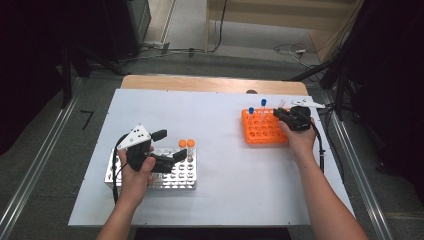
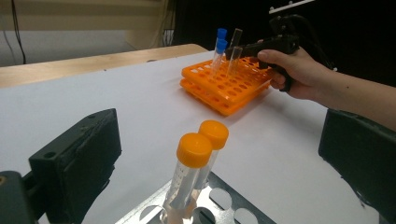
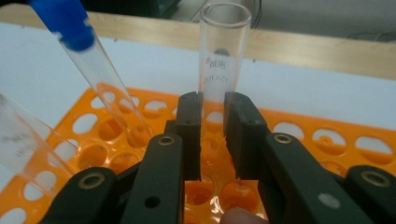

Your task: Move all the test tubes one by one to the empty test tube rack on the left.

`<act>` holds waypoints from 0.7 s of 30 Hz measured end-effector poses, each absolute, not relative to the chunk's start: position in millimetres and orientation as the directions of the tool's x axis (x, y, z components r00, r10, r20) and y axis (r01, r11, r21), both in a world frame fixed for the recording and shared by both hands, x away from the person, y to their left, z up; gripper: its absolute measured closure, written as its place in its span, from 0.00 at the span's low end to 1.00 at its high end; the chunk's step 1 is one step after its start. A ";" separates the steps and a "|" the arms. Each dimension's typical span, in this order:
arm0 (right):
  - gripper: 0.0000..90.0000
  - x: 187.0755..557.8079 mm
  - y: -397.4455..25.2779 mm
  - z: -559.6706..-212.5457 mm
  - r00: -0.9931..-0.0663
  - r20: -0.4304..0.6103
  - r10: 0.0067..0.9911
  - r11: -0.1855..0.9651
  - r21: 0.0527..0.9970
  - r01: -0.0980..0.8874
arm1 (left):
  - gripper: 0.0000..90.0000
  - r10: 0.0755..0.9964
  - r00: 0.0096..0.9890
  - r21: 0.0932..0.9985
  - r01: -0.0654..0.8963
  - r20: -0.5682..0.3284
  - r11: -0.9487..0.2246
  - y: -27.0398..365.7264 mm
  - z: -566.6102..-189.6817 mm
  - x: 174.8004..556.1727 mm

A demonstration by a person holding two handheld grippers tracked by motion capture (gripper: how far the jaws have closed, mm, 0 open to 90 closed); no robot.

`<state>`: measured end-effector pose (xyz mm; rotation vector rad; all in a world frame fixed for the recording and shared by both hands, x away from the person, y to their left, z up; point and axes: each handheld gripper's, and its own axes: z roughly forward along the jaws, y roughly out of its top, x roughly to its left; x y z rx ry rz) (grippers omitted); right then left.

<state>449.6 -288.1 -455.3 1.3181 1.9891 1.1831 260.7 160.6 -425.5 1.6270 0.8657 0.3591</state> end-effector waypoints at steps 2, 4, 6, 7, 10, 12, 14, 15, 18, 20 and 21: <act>0.82 445.9 -289.7 -448.5 -0.424 0.071 0.903 0.153 0.868 0.472 | 0.00 0.703 0.675 0.941 0.336 -0.223 -0.025 159.5 -424.7 260.3; 0.82 442.0 -291.8 -442.1 -0.428 0.067 0.901 0.150 0.879 0.452 | 0.00 0.701 0.678 0.943 0.333 -0.220 -0.026 158.8 -423.6 259.8; 0.82 438.2 -294.3 -437.3 -0.433 0.066 0.899 0.150 0.882 0.447 | 0.00 0.703 0.678 0.944 0.329 -0.216 -0.027 158.1 -422.3 259.3; 0.82 435.9 -295.8 -435.4 -0.434 0.069 0.898 0.148 0.883 0.446 | 0.00 0.706 0.674 0.944 0.330 -0.215 -0.027 157.8 -421.6 258.9; 0.82 426.6 -300.1 -430.6 -0.444 0.066 0.894 0.151 0.887 0.437 | 0.00 0.706 0.674 0.945 0.328 -0.216 -0.024 157.9 -419.6 257.3; 0.82 419.7 -302.5 -428.1 -0.456 0.069 0.887 0.154 0.888 0.433 | 0.00 0.704 0.677 0.945 0.326 -0.213 -0.027 157.7 -418.6 256.6; 0.82 412.3 -303.9 -426.2 -0.471 0.065 0.880 0.165 0.888 0.430 | 0.00 0.704 0.678 0.946 0.324 -0.213 -0.027 156.8 -417.8 256.2; 0.82 408.7 -304.5 -425.6 -0.480 0.066 0.875 0.167 0.889 0.426 | 0.00 0.701 0.680 0.946 0.324 -0.213 -0.027 156.0 -417.4 256.0; 0.82 397.0 -305.7 -424.5 -0.501 0.078 0.862 0.165 0.892 0.422 | 0.00 0.698 0.685 0.946 0.321 -0.208 -0.034 153.0 -416.4 255.0; 0.82 390.0 -304.9 -424.1 -0.516 0.068 0.854 0.182 0.890 0.419 | 0.00 0.699 0.686 0.948 0.317 -0.204 -0.034 151.4 -415.5 254.1; 0.82 386.4 -304.0 -424.0 -0.525 0.063 0.849 0.192 0.889 0.416 | 0.00 0.697 0.687 0.948 0.317 -0.205 -0.033 150.6 -415.0 253.6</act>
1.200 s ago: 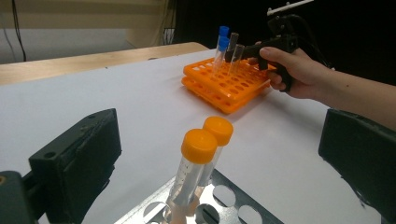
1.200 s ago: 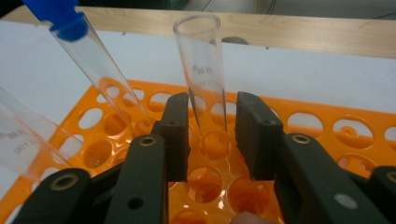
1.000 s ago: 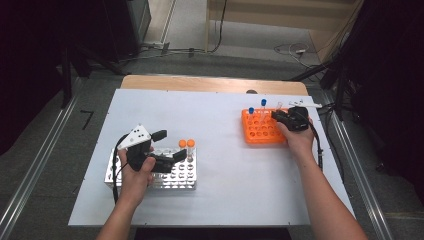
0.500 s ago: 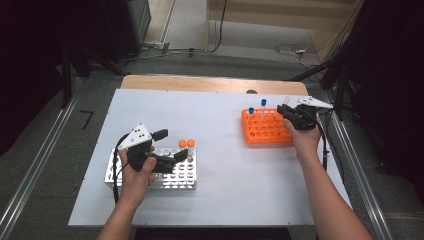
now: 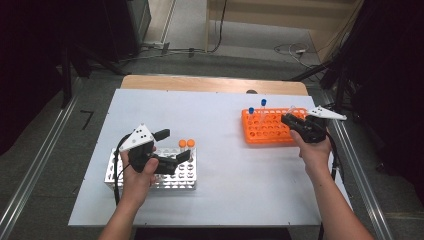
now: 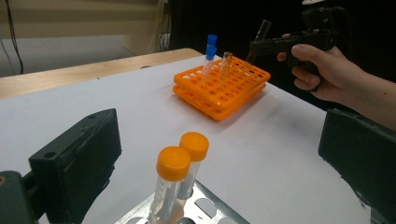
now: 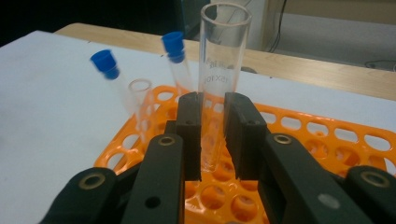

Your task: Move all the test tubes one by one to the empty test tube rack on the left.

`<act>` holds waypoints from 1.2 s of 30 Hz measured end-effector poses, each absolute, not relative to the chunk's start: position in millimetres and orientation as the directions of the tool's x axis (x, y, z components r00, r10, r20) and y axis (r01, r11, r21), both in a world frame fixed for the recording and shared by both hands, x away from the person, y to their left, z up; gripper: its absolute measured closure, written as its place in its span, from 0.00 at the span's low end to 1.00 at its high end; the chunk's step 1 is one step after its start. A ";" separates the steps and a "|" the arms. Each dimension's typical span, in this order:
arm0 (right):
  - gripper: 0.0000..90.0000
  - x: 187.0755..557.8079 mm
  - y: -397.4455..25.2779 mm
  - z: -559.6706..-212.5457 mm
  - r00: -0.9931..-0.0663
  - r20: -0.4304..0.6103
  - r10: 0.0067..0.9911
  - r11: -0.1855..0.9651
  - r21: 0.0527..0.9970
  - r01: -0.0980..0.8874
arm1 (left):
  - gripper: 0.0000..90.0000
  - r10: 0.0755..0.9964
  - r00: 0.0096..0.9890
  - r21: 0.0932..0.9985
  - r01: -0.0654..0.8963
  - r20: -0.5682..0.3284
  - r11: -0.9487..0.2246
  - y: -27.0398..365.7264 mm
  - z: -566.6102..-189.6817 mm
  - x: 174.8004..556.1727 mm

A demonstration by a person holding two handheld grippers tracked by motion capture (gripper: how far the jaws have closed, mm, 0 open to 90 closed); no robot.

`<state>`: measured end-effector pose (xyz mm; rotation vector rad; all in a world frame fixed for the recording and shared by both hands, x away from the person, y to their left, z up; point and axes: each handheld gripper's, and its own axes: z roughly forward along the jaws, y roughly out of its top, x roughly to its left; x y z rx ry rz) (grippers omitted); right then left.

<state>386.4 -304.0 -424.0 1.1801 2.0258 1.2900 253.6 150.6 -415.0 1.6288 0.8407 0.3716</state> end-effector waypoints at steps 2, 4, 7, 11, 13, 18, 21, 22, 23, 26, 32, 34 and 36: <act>0.82 379.2 -302.2 -423.7 -0.549 0.056 0.834 0.210 0.888 0.408 | 0.00 0.695 0.691 0.949 0.314 -0.202 -0.037 149.0 -414.3 253.0; 0.82 371.4 -300.1 -423.1 -0.564 0.063 0.823 0.211 0.889 0.406 | 0.00 0.691 0.694 0.949 0.314 -0.202 -0.038 147.2 -413.7 252.3; 0.82 359.4 -295.5 -422.0 -0.589 0.064 0.805 0.223 0.888 0.402 | 0.00 0.687 0.699 0.949 0.311 -0.196 -0.046 144.2 -412.7 251.7; 0.82 344.9 -288.3 -421.3 -0.617 0.061 0.785 0.239 0.889 0.391 | 0.00 0.693 0.697 0.951 0.306 -0.185 -0.053 142.7 -412.9 251.1; 0.82 338.0 -284.6 -422.3 -0.635 0.058 0.770 0.249 0.889 0.384 | 0.00 0.688 0.701 0.950 0.307 -0.188 -0.053 141.8 -413.0 250.9; 0.82 321.6 -274.5 -427.0 -0.671 0.072 0.738 0.251 0.894 0.372 | 0.00 0.680 0.710 0.949 0.308 -0.186 -0.062 136.8 -412.8 250.4; 0.82 315.0 -265.2 -430.7 -0.700 0.072 0.711 0.274 0.888 0.370 | 0.01 0.669 0.718 0.949 0.310 -0.189 -0.065 133.3 -413.0 250.4; 0.82 312.4 -262.3 -431.2 -0.708 0.081 0.702 0.273 0.887 0.372 | 0.01 0.668 0.720 0.949 0.309 -0.187 -0.066 131.7 -413.2 250.2; 0.82 310.2 -259.3 -431.4 -0.719 0.088 0.690 0.274 0.887 0.372 | 0.02 0.666 0.722 0.948 0.310 -0.186 -0.071 130.4 -413.1 249.9; 0.82 302.5 -248.8 -430.8 -0.741 0.082 0.667 0.294 0.884 0.363 | 0.02 0.654 0.733 0.949 0.307 -0.187 -0.072 125.8 -412.3 248.9; 0.82 290.8 -231.2 -428.6 -0.783 0.080 0.617 0.319 0.884 0.341 | 0.06 0.645 0.738 0.946 0.317 -0.198 -0.072 116.2 -409.2 246.0; 0.82 287.5 -225.8 -428.3 -0.793 0.086 0.603 0.323 0.883 0.341 | 0.08 0.648 0.734 0.943 0.324 -0.203 -0.071 112.3 -408.8 245.4; 0.82 284.8 -220.6 -428.0 -0.806 0.101 0.583 0.322 0.882 0.343 | 0.13 0.648 0.735 0.941 0.328 -0.200 -0.082 107.8 -408.7 244.8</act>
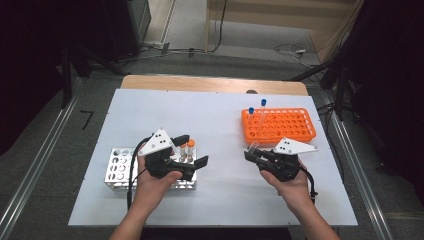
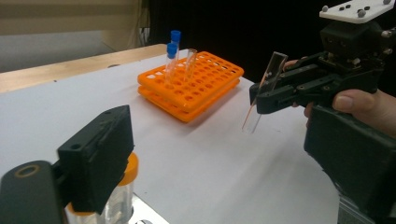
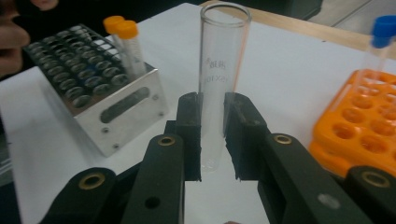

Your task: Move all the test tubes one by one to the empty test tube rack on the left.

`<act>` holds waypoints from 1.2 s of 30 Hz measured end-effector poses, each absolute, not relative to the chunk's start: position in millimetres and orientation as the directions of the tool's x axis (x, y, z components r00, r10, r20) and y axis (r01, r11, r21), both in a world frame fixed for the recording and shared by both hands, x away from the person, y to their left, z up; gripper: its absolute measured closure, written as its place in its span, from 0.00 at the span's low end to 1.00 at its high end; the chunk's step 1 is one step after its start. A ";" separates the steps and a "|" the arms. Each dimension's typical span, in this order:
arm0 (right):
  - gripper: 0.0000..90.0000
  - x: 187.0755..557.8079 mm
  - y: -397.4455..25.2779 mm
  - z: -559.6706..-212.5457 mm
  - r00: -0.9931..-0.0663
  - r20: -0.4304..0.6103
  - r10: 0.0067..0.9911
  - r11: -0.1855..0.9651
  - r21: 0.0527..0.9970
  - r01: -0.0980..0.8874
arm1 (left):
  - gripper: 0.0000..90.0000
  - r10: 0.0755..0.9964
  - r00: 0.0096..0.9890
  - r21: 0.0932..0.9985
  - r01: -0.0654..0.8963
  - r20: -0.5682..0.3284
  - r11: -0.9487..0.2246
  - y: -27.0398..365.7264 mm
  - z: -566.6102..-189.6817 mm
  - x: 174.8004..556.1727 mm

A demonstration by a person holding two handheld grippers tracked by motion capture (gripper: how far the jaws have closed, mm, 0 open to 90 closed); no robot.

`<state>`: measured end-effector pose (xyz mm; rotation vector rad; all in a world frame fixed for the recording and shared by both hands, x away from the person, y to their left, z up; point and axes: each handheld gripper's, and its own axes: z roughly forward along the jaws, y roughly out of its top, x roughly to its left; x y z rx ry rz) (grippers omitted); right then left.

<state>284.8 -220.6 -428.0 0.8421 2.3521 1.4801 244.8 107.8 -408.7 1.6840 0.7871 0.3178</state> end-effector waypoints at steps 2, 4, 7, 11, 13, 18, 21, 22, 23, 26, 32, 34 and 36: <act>0.82 281.4 -214.2 -427.8 -0.817 0.096 0.569 0.335 0.880 0.337 | 0.16 0.642 0.740 0.939 0.331 -0.199 -0.091 102.0 -409.0 244.0; 0.82 278.1 -207.7 -428.4 -0.828 0.091 0.553 0.349 0.877 0.330 | 0.21 0.632 0.750 0.937 0.333 -0.194 -0.108 95.9 -409.7 243.4; 0.82 274.4 -199.0 -429.9 -0.841 0.089 0.533 0.367 0.872 0.325 | 0.29 0.611 0.770 0.935 0.330 -0.187 -0.129 87.8 -411.3 242.2; 0.82 269.9 -189.4 -432.2 -0.855 0.086 0.512 0.386 0.866 0.318 | 0.41 0.589 0.784 0.931 0.337 -0.198 -0.136 79.6 -413.1 242.0; 0.82 267.3 -185.0 -433.2 -0.861 0.086 0.502 0.392 0.864 0.315 | 0.46 0.581 0.791 0.931 0.333 -0.191 -0.148 76.2 -413.9 241.7; 0.82 262.4 -174.7 -435.1 -0.877 0.080 0.473 0.416 0.858 0.303 | 0.58 0.552 0.811 0.930 0.332 -0.196 -0.158 68.9 -415.4 240.8; 0.82 260.0 -169.5 -436.1 -0.884 0.078 0.460 0.423 0.856 0.296 | 0.63 0.534 0.823 0.928 0.331 -0.195 -0.172 64.6 -416.6 240.2; 0.82 259.2 -168.1 -436.4 -0.886 0.079 0.457 0.425 0.856 0.296 | 0.64 0.528 0.826 0.928 0.330 -0.195 -0.173 62.9 -417.1 239.9; 0.82 258.4 -166.9 -436.6 -0.887 0.079 0.454 0.427 0.855 0.295 | 0.65 0.525 0.829 0.927 0.329 -0.192 -0.181 61.7 -417.3 239.7; 0.82 256.1 -163.6 -436.6 -0.893 0.079 0.444 0.433 0.853 0.291 | 0.69 0.519 0.832 0.925 0.331 -0.193 -0.186 58.3 -418.4 239.6; 0.82 253.3 -160.4 -436.1 -0.900 0.076 0.429 0.442 0.851 0.283 | 0.78 0.518 0.833 0.922 0.334 -0.192 -0.195 55.7 -419.8 239.9; 0.82 252.6 -159.8 -436.0 -0.902 0.077 0.425 0.443 0.851 0.282 | 0.78 0.516 0.835 0.923 0.332 -0.191 -0.195 55.5 -419.9 239.8; 0.82 252.1 -159.4 -435.8 -0.903 0.078 0.423 0.442 0.852 0.281 | 0.80 0.514 0.837 0.923 0.328 -0.187 -0.199 55.5 -419.7 239.5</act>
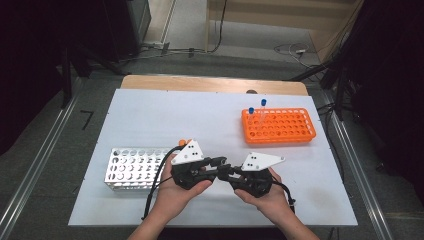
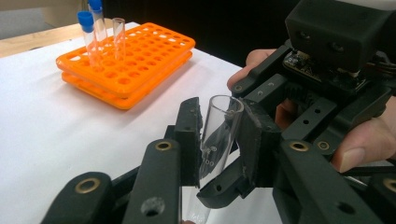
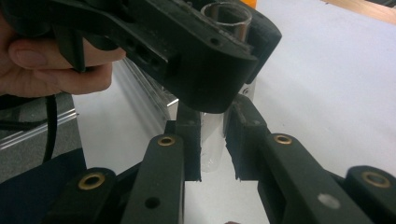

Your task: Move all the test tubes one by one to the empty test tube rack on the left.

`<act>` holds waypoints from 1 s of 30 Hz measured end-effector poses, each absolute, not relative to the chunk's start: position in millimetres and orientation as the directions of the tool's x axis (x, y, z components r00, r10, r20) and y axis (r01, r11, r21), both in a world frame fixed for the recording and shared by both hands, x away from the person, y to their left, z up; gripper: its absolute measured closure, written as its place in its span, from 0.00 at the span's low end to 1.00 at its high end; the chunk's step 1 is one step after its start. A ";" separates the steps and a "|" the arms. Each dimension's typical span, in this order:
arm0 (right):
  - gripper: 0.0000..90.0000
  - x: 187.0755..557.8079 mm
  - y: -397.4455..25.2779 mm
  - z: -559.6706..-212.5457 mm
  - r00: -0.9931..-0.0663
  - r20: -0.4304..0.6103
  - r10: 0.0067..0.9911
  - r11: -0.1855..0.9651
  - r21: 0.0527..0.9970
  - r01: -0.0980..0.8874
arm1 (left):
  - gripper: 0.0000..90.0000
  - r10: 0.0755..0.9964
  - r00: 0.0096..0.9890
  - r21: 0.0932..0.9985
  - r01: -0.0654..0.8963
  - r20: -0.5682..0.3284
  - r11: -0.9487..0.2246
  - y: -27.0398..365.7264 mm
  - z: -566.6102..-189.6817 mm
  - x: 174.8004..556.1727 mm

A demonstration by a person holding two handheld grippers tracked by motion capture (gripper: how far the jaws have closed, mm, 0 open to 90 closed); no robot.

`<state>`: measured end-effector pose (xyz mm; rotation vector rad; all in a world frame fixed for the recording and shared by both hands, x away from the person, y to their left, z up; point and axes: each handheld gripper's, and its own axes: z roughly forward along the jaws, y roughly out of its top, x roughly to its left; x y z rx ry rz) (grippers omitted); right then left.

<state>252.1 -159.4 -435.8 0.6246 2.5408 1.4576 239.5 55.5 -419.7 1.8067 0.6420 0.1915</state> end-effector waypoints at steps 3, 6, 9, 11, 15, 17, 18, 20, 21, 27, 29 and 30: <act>0.82 251.9 -159.7 -435.6 -0.904 0.078 0.421 0.443 0.852 0.280 | 0.82 0.520 0.836 0.925 0.321 -0.175 -0.204 55.4 -419.6 238.9; 0.82 252.0 -160.3 -435.6 -0.905 0.080 0.418 0.442 0.852 0.280 | 0.84 0.528 0.834 0.929 0.310 -0.162 -0.205 56.3 -419.1 238.3; 0.82 251.9 -160.9 -435.0 -0.906 0.080 0.416 0.433 0.859 0.275 | 0.85 0.527 0.836 0.933 0.298 -0.154 -0.200 58.5 -418.1 238.3; 0.82 251.6 -161.2 -434.5 -0.906 0.076 0.417 0.432 0.860 0.271 | 0.85 0.526 0.837 0.933 0.298 -0.154 -0.200 59.1 -417.9 238.3; 0.77 251.7 -161.8 -434.8 -0.905 0.068 0.421 0.430 0.863 0.265 | 0.85 0.532 0.833 0.935 0.295 -0.152 -0.195 61.0 -417.0 238.1; 0.70 252.0 -163.3 -434.7 -0.910 0.066 0.410 0.421 0.871 0.254 | 0.85 0.536 0.831 0.937 0.293 -0.151 -0.190 63.2 -416.0 238.3; 0.68 252.1 -163.9 -434.6 -0.912 0.067 0.404 0.419 0.873 0.250 | 0.85 0.540 0.828 0.938 0.293 -0.151 -0.186 64.3 -415.4 238.4; 0.63 253.2 -165.3 -434.5 -0.917 0.077 0.391 0.416 0.874 0.250 | 0.85 0.546 0.825 0.939 0.292 -0.149 -0.184 66.9 -414.2 238.7; 0.58 253.7 -165.8 -434.6 -0.918 0.079 0.389 0.415 0.875 0.251 | 0.85 0.550 0.821 0.940 0.291 -0.149 -0.179 68.0 -413.8 238.9; 0.35 256.1 -168.1 -435.6 -0.925 0.087 0.371 0.420 0.873 0.250 | 0.85 0.569 0.809 0.945 0.286 -0.148 -0.161 76.1 -410.4 239.7; 0.27 257.5 -169.8 -435.6 -0.922 0.092 0.376 0.415 0.873 0.256 | 0.85 0.574 0.806 0.946 0.284 -0.146 -0.158 79.2 -408.5 239.8; 0.23 258.7 -171.0 -435.5 -0.920 0.097 0.381 0.411 0.873 0.262 | 0.85 0.576 0.805 0.947 0.281 -0.143 -0.158 80.9 -407.6 239.9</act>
